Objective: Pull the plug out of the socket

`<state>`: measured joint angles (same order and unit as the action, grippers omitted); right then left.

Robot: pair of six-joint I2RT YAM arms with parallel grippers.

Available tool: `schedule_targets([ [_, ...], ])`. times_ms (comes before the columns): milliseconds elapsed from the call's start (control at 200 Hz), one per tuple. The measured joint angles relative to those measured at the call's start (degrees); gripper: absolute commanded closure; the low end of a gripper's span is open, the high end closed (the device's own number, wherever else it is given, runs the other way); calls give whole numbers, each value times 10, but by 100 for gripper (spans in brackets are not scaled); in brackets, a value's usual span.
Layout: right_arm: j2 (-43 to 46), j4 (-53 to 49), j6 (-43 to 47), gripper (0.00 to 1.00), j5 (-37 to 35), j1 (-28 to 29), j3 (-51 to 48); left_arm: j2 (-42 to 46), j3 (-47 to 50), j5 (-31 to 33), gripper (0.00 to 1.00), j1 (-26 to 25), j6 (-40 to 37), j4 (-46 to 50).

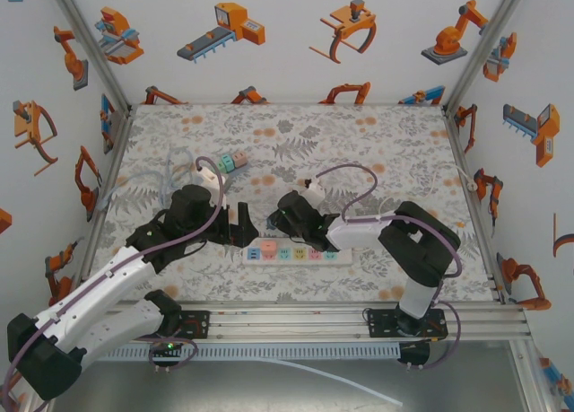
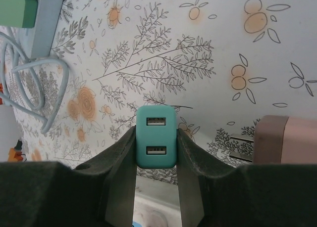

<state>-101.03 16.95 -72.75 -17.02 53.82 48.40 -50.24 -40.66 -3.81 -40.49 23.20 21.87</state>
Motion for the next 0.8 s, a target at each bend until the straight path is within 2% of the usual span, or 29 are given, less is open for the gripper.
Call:
schedule_targets([
  [195, 3, -29, -12, 51, 5, 0, 1, -5, 0, 0, 3, 0, 0, 0],
  [801, 105, -104, -8, 46, -9, 1, -8, -9, 12, 27, 3, 0, 1, 0],
])
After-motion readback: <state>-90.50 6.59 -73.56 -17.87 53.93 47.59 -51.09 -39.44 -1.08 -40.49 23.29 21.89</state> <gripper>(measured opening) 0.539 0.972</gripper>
